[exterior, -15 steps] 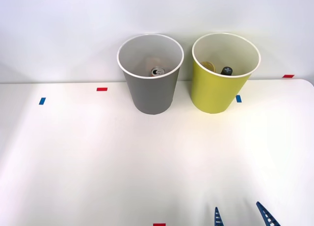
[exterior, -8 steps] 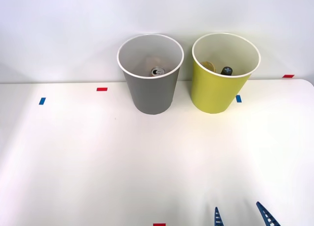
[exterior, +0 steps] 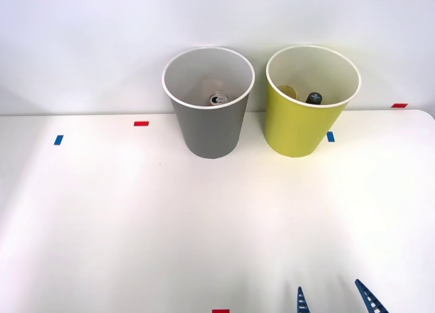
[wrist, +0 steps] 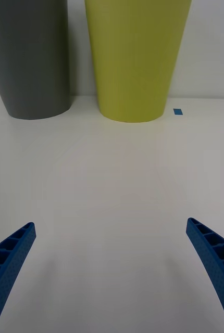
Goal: Put cans in the gray bin, plastic bottles in the light green bin
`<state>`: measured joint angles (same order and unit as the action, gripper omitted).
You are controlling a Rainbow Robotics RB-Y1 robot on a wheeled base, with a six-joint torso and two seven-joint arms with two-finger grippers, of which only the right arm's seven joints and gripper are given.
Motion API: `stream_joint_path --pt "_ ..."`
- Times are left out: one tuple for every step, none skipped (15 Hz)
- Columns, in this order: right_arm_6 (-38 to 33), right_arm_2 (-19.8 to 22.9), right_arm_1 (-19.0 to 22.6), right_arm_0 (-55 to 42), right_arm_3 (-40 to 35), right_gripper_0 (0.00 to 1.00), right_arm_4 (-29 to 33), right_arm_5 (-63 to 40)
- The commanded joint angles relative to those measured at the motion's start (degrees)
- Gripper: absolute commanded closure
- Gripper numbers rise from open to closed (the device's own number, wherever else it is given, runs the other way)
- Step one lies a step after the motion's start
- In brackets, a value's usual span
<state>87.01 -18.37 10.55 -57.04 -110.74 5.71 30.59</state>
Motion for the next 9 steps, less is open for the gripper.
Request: stream_joint_path --pt "0.0 0.0 0.0 0.0 0.0 0.0 0.0 0.0" --pt "0.0 0.0 0.0 0.0 0.0 0.0 0.0 0.0" --pt "0.0 0.0 0.0 0.0 0.0 0.0 0.0 0.0" --pt "0.0 0.0 0.0 0.0 0.0 0.0 0.0 0.0" --pt "0.0 0.0 0.0 0.0 0.0 0.0 0.0 0.0" --pt "0.0 0.0 0.0 0.0 0.0 0.0 0.0 0.0" --pt "0.0 0.0 0.0 0.0 0.0 0.0 0.0 0.0" --pt "0.0 0.0 0.0 0.0 0.0 0.0 0.0 0.0" --pt "0.0 0.0 0.0 0.0 0.0 0.0 0.0 0.0"
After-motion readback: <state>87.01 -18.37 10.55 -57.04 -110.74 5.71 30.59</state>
